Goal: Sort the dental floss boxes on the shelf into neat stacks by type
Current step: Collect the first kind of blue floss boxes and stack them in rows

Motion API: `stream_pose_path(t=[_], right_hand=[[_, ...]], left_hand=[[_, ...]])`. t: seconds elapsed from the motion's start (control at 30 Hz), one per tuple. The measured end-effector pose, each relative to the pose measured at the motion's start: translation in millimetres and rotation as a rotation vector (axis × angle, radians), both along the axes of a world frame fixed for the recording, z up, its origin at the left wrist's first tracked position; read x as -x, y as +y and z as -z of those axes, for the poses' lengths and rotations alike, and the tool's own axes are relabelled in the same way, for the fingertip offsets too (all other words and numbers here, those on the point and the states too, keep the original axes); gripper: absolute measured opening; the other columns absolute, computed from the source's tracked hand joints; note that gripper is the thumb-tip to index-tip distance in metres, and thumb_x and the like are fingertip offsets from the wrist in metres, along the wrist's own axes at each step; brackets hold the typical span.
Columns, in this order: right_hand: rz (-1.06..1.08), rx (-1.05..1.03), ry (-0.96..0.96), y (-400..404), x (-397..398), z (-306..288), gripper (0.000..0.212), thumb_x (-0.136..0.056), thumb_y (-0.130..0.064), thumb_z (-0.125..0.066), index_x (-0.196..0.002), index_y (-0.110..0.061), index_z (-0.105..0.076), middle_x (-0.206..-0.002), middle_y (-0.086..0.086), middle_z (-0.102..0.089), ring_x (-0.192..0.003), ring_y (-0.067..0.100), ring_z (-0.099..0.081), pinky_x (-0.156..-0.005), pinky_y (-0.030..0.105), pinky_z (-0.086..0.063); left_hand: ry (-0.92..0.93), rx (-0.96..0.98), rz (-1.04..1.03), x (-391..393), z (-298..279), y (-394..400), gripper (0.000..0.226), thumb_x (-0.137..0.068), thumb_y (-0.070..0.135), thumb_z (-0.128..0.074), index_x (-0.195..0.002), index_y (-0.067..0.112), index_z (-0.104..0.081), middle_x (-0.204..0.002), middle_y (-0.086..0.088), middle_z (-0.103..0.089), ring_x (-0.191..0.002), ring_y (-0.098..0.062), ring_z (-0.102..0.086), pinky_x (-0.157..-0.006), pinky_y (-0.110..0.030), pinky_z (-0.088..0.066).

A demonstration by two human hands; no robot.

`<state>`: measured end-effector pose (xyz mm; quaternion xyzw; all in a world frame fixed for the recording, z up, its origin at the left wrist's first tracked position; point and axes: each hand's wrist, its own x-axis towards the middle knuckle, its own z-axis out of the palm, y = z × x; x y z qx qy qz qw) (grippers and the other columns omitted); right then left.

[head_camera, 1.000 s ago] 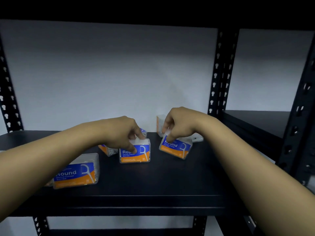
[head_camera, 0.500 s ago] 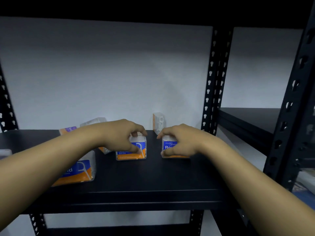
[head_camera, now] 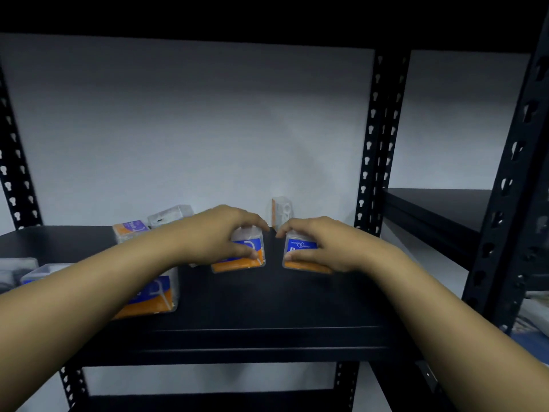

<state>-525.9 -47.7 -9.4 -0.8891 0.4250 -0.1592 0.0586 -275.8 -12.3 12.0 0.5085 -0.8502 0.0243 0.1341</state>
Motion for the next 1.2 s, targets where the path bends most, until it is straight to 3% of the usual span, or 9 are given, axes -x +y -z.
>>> stream_pose_path(t=[0.17,0.3,0.4,0.57,0.67,0.8,1.0,1.2], right_hand=[[-0.076,0.038,-0.053,7,-14,-15,0.037,-0.092,-0.054,-0.068,-0.125,-0.049,-0.052,-0.112,-0.013,-0.063,-0.095,0.006,-0.063,-0.088,0.037,-0.057],[-0.113,0.044,-0.086,12,-29,-24,0.046,-0.089,-0.055,-0.071,-0.128,-0.045,-0.049,-0.104,-0.015,-0.062,-0.089,0.005,-0.063,-0.084,0.036,-0.058],[-0.144,0.034,-0.093,15,-46,-28,0.045,-0.085,-0.058,-0.073,-0.124,-0.045,-0.053,-0.109,-0.012,-0.065,-0.093,0.007,-0.064,-0.081,0.039,-0.061],[-0.179,0.04,-0.075,20,-81,-29,0.048,-0.082,-0.061,-0.074,-0.123,-0.04,-0.059,-0.108,-0.015,-0.067,-0.094,0.006,-0.064,-0.083,0.038,-0.059],[-0.186,0.031,-0.029,24,-100,-29,0.044,-0.083,-0.057,-0.077,-0.119,-0.036,-0.062,-0.107,-0.015,-0.067,-0.095,0.005,-0.063,-0.087,0.033,-0.056],[-0.184,-0.033,0.041,27,-120,-27,0.042,-0.084,-0.053,-0.078,-0.121,-0.037,-0.064,-0.112,-0.015,-0.067,-0.099,0.006,-0.062,-0.089,0.027,-0.052],[-0.157,-0.111,0.141,32,-139,-12,0.046,-0.085,-0.055,-0.075,-0.126,-0.038,-0.063,-0.119,-0.019,-0.066,-0.107,0.005,-0.063,-0.096,0.034,-0.054],[-0.146,-0.099,0.141,37,-143,-7,0.046,-0.081,-0.057,-0.077,-0.12,-0.034,-0.066,-0.115,-0.018,-0.069,-0.105,0.005,-0.065,-0.095,0.038,-0.055]], left_hand=[[0.086,0.009,-0.041,-13,-27,19,0.053,-0.088,0.043,-0.072,-0.138,0.046,-0.054,-0.127,0.012,-0.062,-0.103,-0.009,-0.062,-0.087,-0.027,-0.054],[0.139,0.019,-0.076,-34,-42,36,0.056,-0.088,0.042,-0.072,-0.141,0.047,-0.052,-0.129,0.014,-0.062,-0.102,-0.008,-0.065,-0.085,-0.029,-0.059],[0.173,0.028,-0.093,-55,-47,46,0.057,-0.088,0.042,-0.073,-0.141,0.048,-0.052,-0.127,0.018,-0.062,-0.102,-0.006,-0.065,-0.082,-0.022,-0.056],[0.138,0.08,-0.103,-88,-44,52,0.06,-0.09,0.041,-0.07,-0.146,0.045,-0.047,-0.122,0.014,-0.059,-0.11,-0.009,-0.059,-0.093,-0.031,-0.053],[0.061,0.028,-0.132,-106,-43,53,0.062,-0.094,0.04,-0.065,-0.151,0.043,-0.04,-0.126,0.011,-0.055,-0.114,-0.011,-0.055,-0.099,-0.038,-0.051],[-0.013,-0.052,-0.14,-128,-43,49,0.062,-0.098,0.034,-0.061,-0.154,0.04,-0.034,-0.131,0.012,-0.051,-0.121,-0.012,-0.052,-0.103,-0.036,-0.048],[-0.05,-0.195,-0.162,-151,-36,38,0.062,-0.1,0.03,-0.059,-0.156,0.039,-0.031,-0.143,0.007,-0.047,-0.118,-0.008,-0.05,-0.095,-0.027,-0.048],[-0.074,-0.332,-0.163,-163,-27,34,0.06,-0.099,0.031,-0.061,-0.152,0.042,-0.038,-0.146,0.009,-0.052,-0.118,-0.013,-0.06,-0.099,-0.037,-0.055]])
